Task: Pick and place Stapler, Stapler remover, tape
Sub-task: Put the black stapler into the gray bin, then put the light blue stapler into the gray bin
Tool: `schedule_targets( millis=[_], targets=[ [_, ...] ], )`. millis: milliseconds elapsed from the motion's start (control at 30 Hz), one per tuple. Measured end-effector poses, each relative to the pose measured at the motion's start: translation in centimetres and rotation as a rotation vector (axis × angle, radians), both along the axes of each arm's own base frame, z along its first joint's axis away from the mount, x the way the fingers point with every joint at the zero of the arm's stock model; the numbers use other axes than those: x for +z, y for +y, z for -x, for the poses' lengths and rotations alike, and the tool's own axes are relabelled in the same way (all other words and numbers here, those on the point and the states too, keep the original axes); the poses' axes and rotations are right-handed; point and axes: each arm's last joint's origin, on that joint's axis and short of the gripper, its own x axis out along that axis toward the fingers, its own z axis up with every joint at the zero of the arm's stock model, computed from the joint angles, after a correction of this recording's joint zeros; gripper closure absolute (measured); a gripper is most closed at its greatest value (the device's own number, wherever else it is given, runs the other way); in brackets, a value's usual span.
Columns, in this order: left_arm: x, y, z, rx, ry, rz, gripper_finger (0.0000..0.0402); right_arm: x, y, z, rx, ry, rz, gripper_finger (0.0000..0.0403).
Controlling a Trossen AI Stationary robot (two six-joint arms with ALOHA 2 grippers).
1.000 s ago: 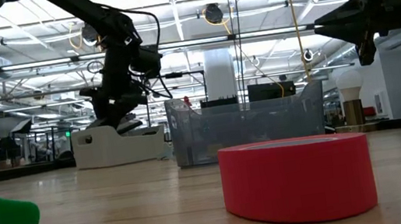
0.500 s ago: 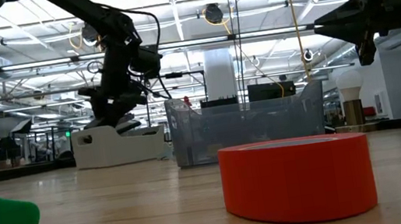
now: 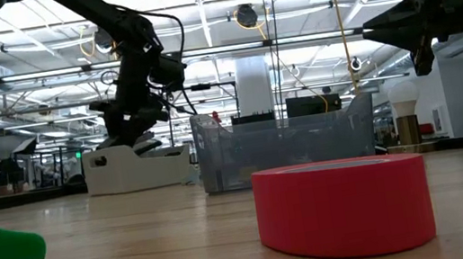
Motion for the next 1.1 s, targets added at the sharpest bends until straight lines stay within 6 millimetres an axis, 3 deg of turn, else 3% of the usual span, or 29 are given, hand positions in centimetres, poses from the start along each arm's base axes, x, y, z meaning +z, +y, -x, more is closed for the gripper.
schedule_targets(
  millis=[367, 733, 933, 1100],
  targets=[
    [-2.7, 0.6, -0.7, 0.004, 0.049, 0.043, 0.0271, 0.0, 0.0, 0.0, 0.0, 0.0, 0.0, 0.0332],
    [-2.9, 0.8, -0.9, -0.052, 0.038, 0.048, 0.0269, 0.0, 0.0, 0.0, 0.0, 0.0, 0.0, 0.0332],
    [-2.9, 0.8, -0.9, -0.059, 0.039, 0.049, 0.0212, 0.0, 0.0, 0.0, 0.0, 0.0, 0.0, 0.0332],
    [-2.9, 0.8, -0.9, -0.064, 0.042, 0.052, 0.0205, 0.0, 0.0, 0.0, 0.0, 0.0, 0.0, 0.0332]
  ],
)
